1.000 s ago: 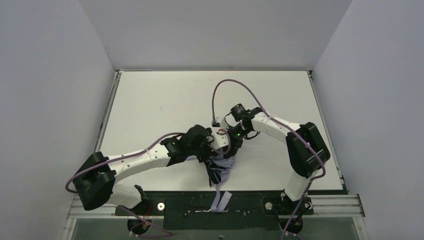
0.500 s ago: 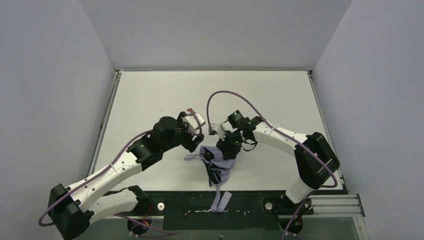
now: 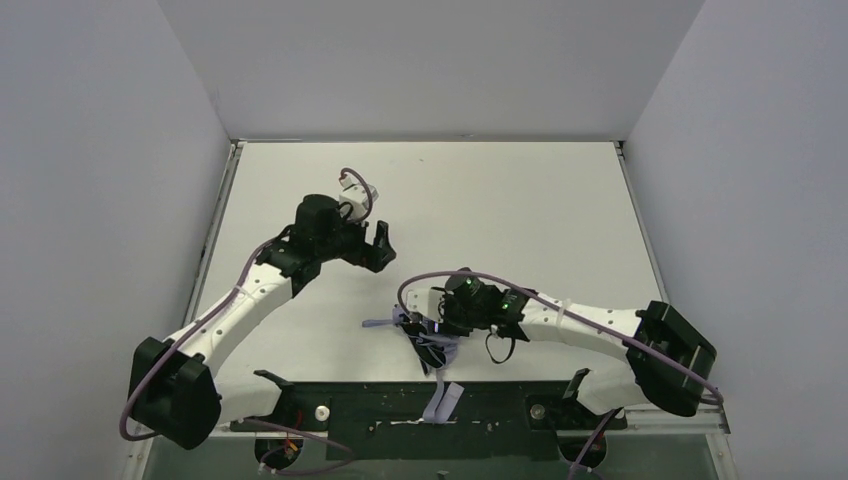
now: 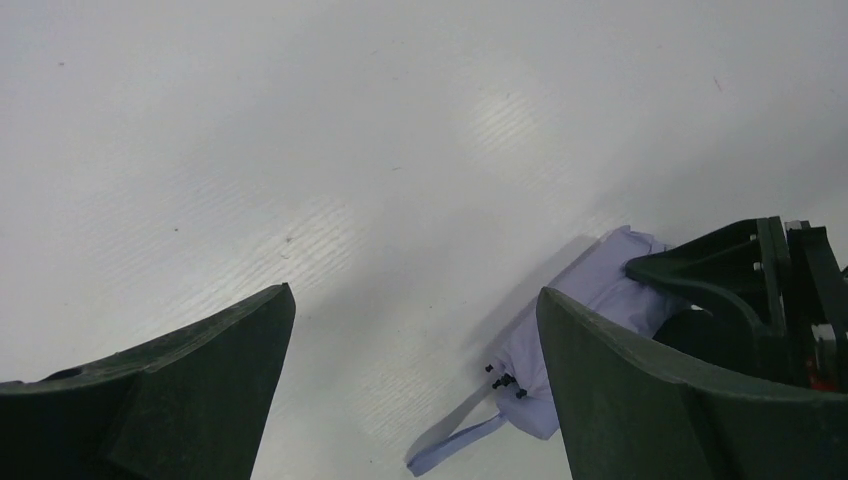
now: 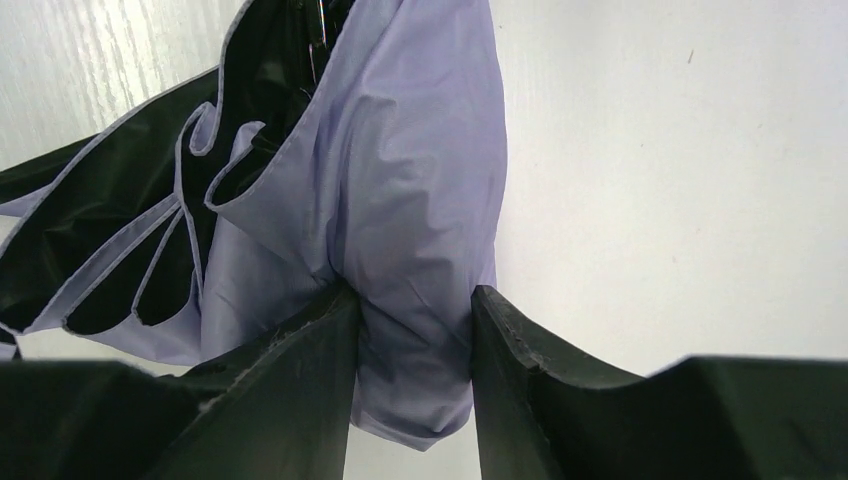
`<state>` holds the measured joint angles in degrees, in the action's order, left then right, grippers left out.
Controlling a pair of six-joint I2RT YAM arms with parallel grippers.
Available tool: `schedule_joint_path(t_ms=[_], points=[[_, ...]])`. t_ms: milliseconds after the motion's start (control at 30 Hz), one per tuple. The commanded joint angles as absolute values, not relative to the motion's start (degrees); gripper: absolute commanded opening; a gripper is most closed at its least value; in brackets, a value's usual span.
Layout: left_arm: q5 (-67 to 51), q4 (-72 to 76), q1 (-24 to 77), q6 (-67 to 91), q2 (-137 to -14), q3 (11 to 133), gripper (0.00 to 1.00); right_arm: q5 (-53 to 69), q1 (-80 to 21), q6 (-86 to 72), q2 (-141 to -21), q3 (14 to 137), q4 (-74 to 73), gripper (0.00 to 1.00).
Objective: Put away the umbrella
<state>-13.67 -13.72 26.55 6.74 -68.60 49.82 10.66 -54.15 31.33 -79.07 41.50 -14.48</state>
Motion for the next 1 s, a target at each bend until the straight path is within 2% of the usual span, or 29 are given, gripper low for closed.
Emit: schedule_joint_path(t_ms=[0, 200, 467, 967], points=[[-25.1, -14.7, 25.9, 7.5, -73.9, 55.7, 0.89, 3.2, -57.0, 38.4, -77.2, 36.1, -6.7, 0.09], [-34.5, -19.0, 26.9, 2.5, -81.7, 58.9, 0.87, -1.9, -58.5, 40.7, -76.0, 34.2, -4.9, 0.09], [-35.9, -23.6, 34.1, -7.4, -88.4, 59.9, 0.87, -1.6, -58.8, 42.0, -74.8, 32.6, -3.5, 0.09], [-42.6, -24.5, 38.2, -9.6, -101.1, 61.6, 0.80, -2.6, -58.4, 44.7, -73.2, 31.9, -3.2, 0.09]])
